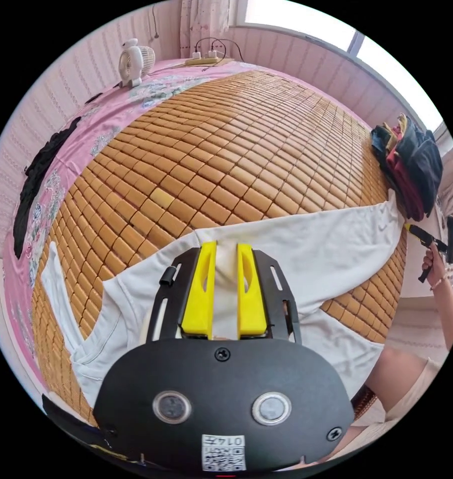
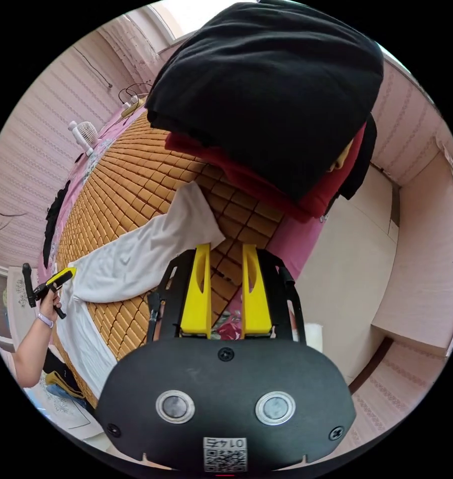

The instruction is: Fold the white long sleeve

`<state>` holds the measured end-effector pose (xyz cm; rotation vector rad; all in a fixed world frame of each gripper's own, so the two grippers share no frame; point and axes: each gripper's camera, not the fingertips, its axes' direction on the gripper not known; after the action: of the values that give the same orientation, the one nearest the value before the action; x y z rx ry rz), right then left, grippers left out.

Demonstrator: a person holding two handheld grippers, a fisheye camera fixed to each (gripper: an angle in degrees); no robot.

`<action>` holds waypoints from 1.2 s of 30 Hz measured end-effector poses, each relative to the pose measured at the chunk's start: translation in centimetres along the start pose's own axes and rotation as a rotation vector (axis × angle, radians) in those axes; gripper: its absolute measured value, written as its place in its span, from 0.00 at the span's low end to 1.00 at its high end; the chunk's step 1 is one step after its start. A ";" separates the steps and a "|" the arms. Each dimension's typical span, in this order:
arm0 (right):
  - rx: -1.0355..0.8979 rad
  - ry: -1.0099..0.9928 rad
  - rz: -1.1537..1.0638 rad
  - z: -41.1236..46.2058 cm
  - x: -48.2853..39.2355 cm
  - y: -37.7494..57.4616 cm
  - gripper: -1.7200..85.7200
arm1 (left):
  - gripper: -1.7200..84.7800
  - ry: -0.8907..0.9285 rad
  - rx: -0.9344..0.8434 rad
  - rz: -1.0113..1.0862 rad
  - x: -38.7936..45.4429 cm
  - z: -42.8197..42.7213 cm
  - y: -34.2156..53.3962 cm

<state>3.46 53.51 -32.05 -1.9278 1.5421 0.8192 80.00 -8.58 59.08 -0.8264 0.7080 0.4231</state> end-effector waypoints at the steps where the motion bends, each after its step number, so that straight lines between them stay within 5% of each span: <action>1: -0.002 0.014 0.004 -0.2 -0.1 -0.1 0.11 | 0.08 0.003 0.046 -0.030 -0.6 -0.1 0.7; 12: 0.099 -0.133 0.035 -3.9 0.1 0.5 0.05 | 0.01 0.066 0.032 -0.185 -3.4 -0.5 1.9; 15: -0.032 -0.134 -0.035 -1.5 -2.3 -0.6 0.06 | 0.01 0.088 0.050 -0.205 -4.0 -0.6 2.7; 24: -0.072 0.108 -0.103 -4.0 -5.5 -0.5 0.05 | 0.03 0.079 0.076 -0.231 -4.4 -1.5 5.0; 28: 0.095 0.208 -0.336 -6.6 -12.0 -1.1 0.03 | 0.08 0.105 0.123 -0.247 -4.9 -3.4 6.2; 36: 0.059 0.245 -0.527 -0.3 -17.2 -4.7 0.01 | 0.05 0.092 0.107 -0.239 -5.6 -3.1 8.4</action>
<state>5.34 65.50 -19.02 -2.3024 1.0765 0.3165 69.86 -6.25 57.30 -0.8219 0.7014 0.1318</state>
